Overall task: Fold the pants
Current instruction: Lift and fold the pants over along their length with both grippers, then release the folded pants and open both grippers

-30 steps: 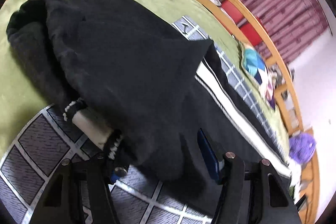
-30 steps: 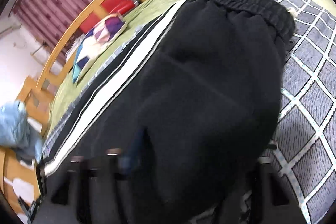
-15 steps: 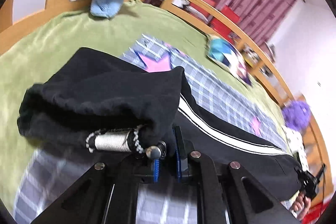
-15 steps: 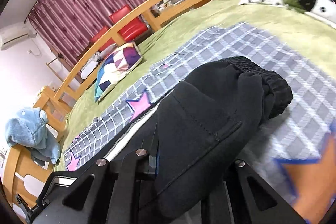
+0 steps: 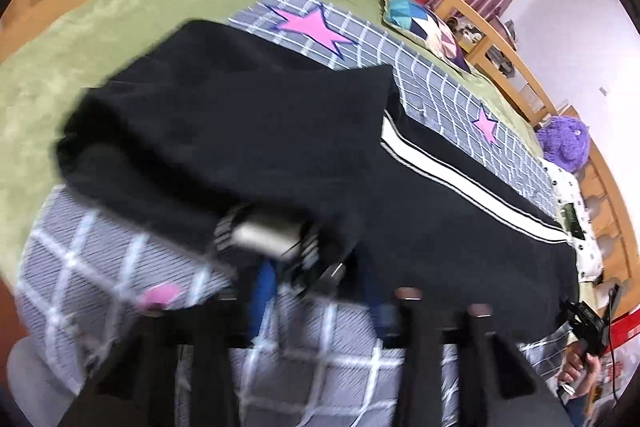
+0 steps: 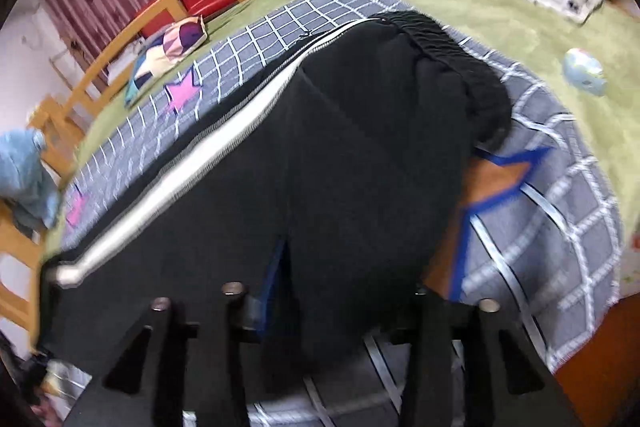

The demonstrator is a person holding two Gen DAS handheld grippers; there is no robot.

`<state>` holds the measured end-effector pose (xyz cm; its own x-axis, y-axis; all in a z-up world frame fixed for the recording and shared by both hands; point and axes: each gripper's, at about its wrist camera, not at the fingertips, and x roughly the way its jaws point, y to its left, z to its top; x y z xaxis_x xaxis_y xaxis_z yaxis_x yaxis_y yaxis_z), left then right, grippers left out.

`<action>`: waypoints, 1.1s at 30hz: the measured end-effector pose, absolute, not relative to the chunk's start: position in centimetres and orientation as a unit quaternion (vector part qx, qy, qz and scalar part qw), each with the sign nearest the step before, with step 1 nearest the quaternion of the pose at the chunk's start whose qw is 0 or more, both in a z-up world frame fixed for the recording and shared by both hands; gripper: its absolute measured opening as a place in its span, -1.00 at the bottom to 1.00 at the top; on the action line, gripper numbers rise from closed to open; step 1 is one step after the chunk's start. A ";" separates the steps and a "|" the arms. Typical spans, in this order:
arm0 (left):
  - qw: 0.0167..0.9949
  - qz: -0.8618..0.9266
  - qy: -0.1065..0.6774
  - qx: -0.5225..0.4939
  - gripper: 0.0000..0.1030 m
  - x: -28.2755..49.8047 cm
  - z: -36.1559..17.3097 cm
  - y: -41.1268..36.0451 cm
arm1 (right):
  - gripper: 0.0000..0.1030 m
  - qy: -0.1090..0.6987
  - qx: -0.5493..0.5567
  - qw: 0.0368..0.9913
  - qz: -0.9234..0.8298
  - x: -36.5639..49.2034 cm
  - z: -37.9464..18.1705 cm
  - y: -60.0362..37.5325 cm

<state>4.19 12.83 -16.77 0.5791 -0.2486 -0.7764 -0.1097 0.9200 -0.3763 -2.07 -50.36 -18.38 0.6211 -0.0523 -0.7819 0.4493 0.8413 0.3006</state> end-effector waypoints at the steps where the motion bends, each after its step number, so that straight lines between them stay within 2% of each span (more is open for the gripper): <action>1: 0.872 -0.029 0.450 -0.191 0.11 3.4 -16.4 13.2 | -0.14 0.408 0.230 0.872 -0.144 -2.8 -18.2 -49.8; 3: 0.878 -0.023 0.439 -0.190 0.11 2.4 -15.6 13.6 | -0.12 0.401 0.208 0.880 -0.147 -3.8 -17.7 -48.6; 5: 0.886 -0.021 0.426 -0.183 0.11 1.9 -14.6 13.7 | -0.02 0.387 0.195 0.889 -0.150 -4.8 -17.3 -47.6; 9: 0.904 -0.021 0.405 -0.132 0.24 2.2 -13.2 12.3 | 0.10 0.366 0.189 0.900 -0.143 -5.6 -17.0 -46.3; 16: 0.911 0.036 0.410 -0.039 0.23 6.1 -15.4 10.0 | 0.11 0.332 0.230 0.904 -0.138 -5.9 -17.7 -46.3; 17: 0.914 0.038 0.403 -0.037 0.10 6.4 -15.3 10.3 | 0.11 0.331 0.232 0.904 -0.138 -6.1 -17.6 -46.4; 18: 0.919 0.028 0.390 -0.048 -0.50 6.6 -15.1 10.9 | 0.11 0.330 0.232 0.904 -0.140 -6.3 -17.5 -46.4; 19: 0.922 0.017 0.382 -0.065 -0.73 7.1 -14.6 11.9 | 0.11 0.331 0.229 0.904 -0.145 -6.5 -17.4 -46.4; 29: 0.935 0.073 0.342 -0.064 -0.74 16.5 -11.7 18.9 | 0.11 0.343 0.221 0.892 -0.193 -5.8 -16.6 -46.9; 32: 0.928 0.069 0.355 -0.084 -0.74 20.1 -11.3 20.3 | 0.11 0.350 0.215 0.889 -0.201 -5.0 -16.4 -46.5; 33: 0.924 0.069 0.366 -0.086 -0.68 21.1 -11.4 20.6 | 0.11 0.352 0.214 0.888 -0.203 -4.8 -16.4 -46.5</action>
